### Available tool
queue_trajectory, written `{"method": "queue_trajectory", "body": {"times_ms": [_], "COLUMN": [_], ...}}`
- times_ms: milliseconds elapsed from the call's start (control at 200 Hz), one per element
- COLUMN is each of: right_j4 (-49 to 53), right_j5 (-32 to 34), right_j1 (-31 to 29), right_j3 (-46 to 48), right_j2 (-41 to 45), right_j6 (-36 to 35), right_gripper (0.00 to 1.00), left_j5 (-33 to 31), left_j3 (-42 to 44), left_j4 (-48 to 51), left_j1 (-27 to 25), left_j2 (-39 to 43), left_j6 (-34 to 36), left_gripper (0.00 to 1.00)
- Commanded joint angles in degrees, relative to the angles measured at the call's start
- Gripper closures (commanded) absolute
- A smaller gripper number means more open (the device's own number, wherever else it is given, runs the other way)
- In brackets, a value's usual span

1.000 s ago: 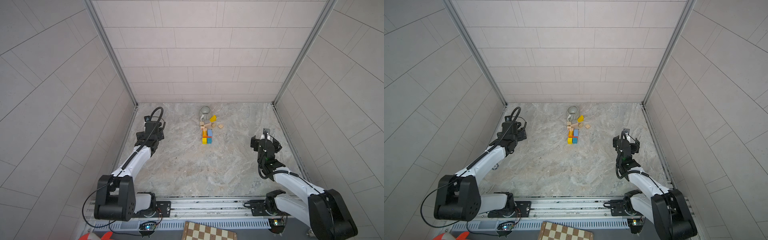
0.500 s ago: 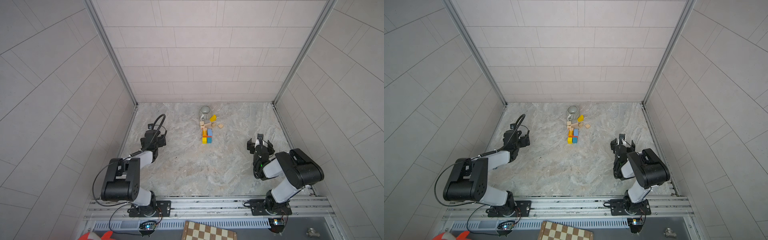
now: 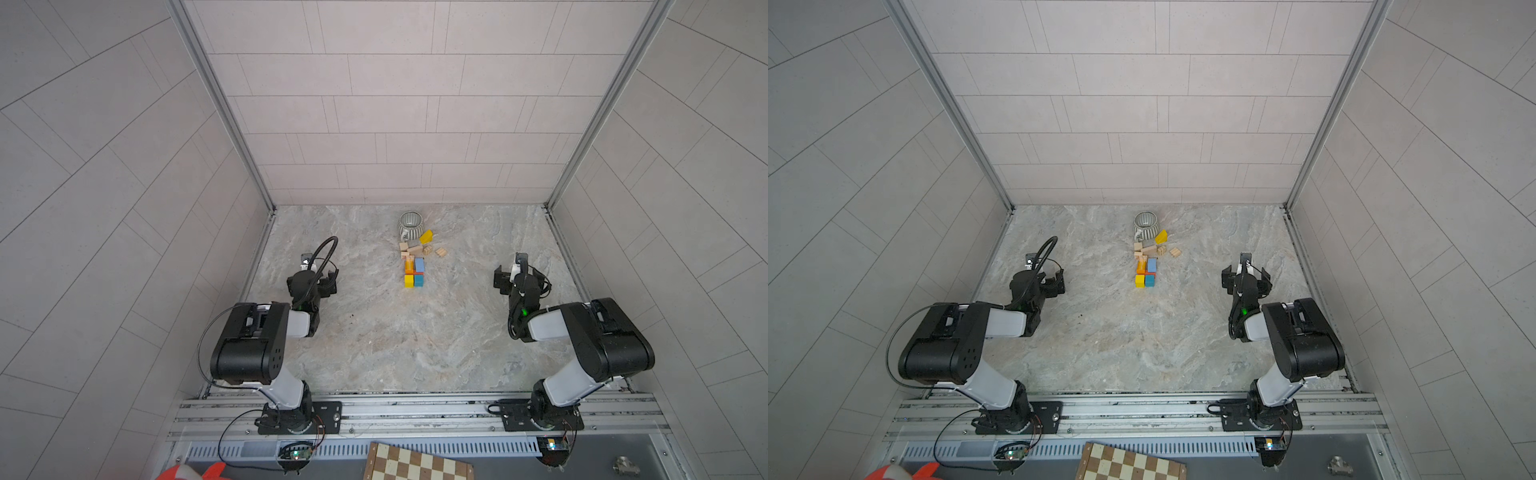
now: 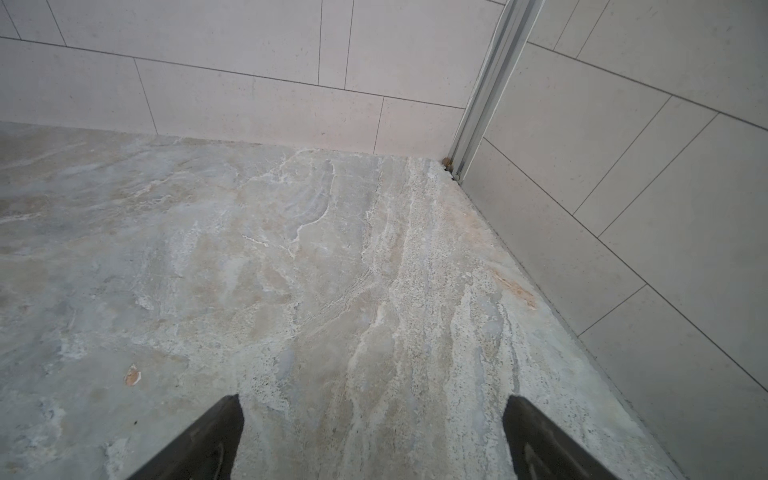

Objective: Build the wood block tower

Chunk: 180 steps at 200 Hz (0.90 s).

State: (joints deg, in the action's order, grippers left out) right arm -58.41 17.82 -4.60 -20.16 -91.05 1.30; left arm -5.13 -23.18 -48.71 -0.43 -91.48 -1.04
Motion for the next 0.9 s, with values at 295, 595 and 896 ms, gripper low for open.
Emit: {"method": "queue_trajectory", "body": {"times_ms": [295,595,896], "right_j4": [-5.1,3.7,1.4], "right_j5": [-0.8,1.5,1.5], "right_j1": [-0.7,-0.8,-0.8], "right_j3": [3.2,-1.0,0.0], "right_j2": [0.3,0.8,0.4], "right_j6": [-1.1,-0.2,-0.1], "right_gripper": [0.01,0.01,0.01], "left_j5": [0.9,-3.3,-2.8], "left_j3": [2.9,-0.8,0.1], "left_j4": [-7.6,-1.6,-2.1], "left_j1": [-0.3,-0.4,-1.5], "left_j2": [1.1,1.1,1.4], "left_j6": [0.6,-0.6,1.0], "left_gripper": [0.00,0.00,0.00]}}
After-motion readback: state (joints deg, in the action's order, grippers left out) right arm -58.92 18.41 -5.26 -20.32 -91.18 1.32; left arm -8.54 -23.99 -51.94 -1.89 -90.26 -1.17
